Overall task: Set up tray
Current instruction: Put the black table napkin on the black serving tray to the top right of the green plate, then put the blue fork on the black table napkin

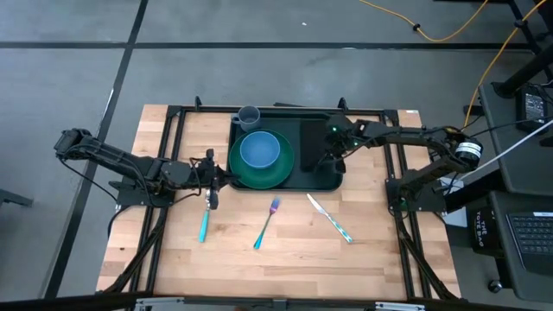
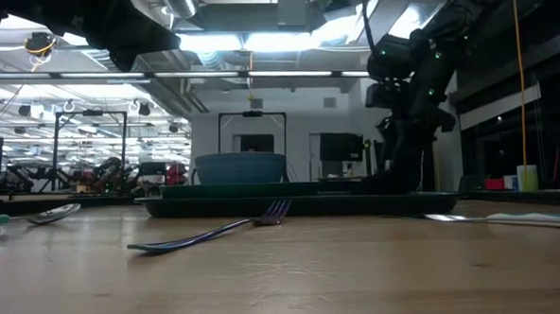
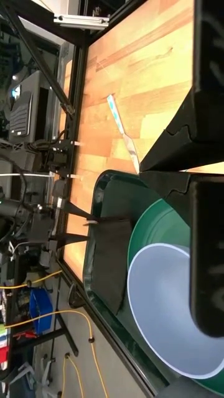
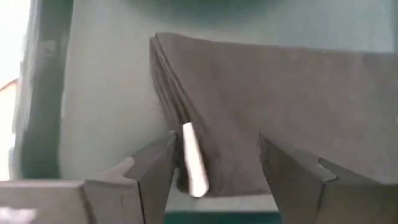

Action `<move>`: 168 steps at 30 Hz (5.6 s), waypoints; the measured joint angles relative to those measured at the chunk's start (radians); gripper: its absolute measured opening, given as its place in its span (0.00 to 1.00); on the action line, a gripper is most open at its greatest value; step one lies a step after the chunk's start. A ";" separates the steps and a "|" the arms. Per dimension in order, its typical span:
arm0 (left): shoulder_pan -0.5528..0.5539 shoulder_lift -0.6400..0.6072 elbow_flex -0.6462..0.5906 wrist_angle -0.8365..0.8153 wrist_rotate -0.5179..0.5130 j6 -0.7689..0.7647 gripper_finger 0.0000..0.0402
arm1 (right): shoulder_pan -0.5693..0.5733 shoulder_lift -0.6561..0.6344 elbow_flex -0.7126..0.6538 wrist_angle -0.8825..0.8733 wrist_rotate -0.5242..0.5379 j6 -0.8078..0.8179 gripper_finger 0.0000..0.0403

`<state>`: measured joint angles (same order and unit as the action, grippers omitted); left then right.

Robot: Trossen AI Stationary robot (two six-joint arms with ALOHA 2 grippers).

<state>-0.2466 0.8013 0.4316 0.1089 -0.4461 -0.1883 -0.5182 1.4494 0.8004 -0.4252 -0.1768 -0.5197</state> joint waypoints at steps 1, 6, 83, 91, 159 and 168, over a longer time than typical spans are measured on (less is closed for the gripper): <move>0.000 0.000 0.000 0.000 0.000 0.000 0.00 | 0.000 0.000 0.015 -0.031 0.000 0.020 0.58; 0.000 0.000 0.000 0.000 0.000 0.024 0.01 | 0.000 0.000 0.090 -0.143 -0.001 0.079 0.56; 0.123 0.522 0.388 -0.368 0.370 0.464 0.00 | 0.923 -0.055 -0.120 0.476 0.626 0.802 0.02; 0.139 0.690 0.510 -0.372 0.374 0.696 0.00 | 0.925 -0.055 -0.120 0.544 0.622 0.830 0.02; 0.011 0.991 0.565 -0.250 0.346 1.172 0.30 | 0.935 -0.054 -0.119 0.560 0.621 0.803 0.04; 0.022 1.020 0.565 -0.240 0.415 1.161 0.30 | 0.935 -0.054 -0.119 0.566 0.621 0.803 0.03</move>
<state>-0.2244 1.8211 0.9970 -0.1313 -0.0316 0.9732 0.4164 1.3952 0.6812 0.1408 0.4438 0.2831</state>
